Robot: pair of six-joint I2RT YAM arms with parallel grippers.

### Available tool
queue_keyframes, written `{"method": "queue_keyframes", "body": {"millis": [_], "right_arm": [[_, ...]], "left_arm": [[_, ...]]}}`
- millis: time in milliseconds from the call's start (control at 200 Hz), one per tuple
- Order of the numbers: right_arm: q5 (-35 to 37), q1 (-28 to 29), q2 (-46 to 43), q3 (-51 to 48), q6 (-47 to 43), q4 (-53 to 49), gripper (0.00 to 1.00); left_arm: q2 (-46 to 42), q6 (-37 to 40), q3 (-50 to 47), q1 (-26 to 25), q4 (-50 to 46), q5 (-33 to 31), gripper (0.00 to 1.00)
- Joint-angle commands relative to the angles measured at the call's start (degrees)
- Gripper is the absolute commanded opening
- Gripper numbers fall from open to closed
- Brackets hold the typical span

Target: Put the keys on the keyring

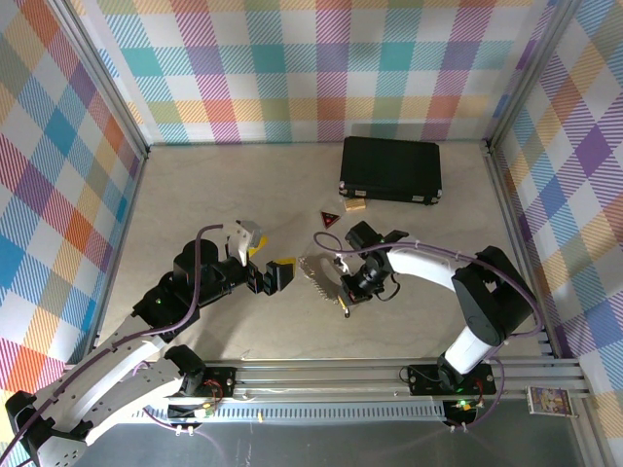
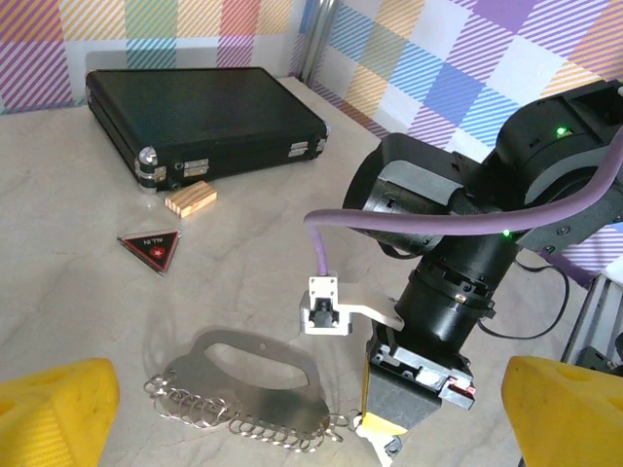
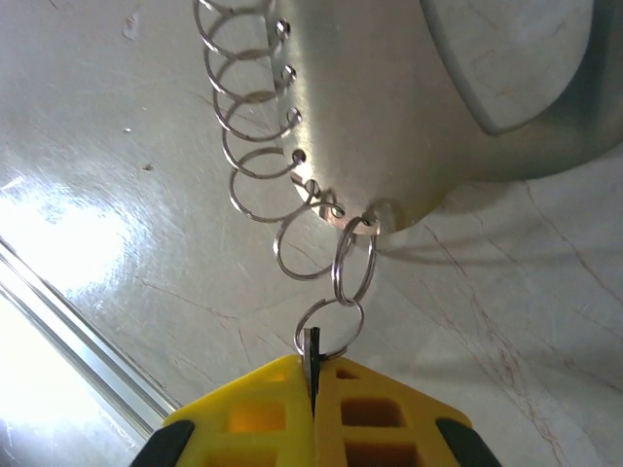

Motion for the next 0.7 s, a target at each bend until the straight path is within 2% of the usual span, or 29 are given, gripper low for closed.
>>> {"method": "queue_keyframes", "body": {"millis": [0,510,695], "right_arm": [[-1.7,0.57,-1.41,-1.41,1.55,0.96,0.0],[-0.76,0.83,-1.47,-3.29,1.54,0.86,0.0],[-0.92,0.92,-2.4,-3.73,1.26,1.34,0.1]], "left_arm": [[-1.13,-0.94,-0.5,-0.38,0.56,-0.55,1.0],[-0.78,-1.1,-1.46,-0.38,1.49,-0.5,1.0],[-0.98,-1.12,-1.56,-0.42,0.92,-0.3,1.0]]}}
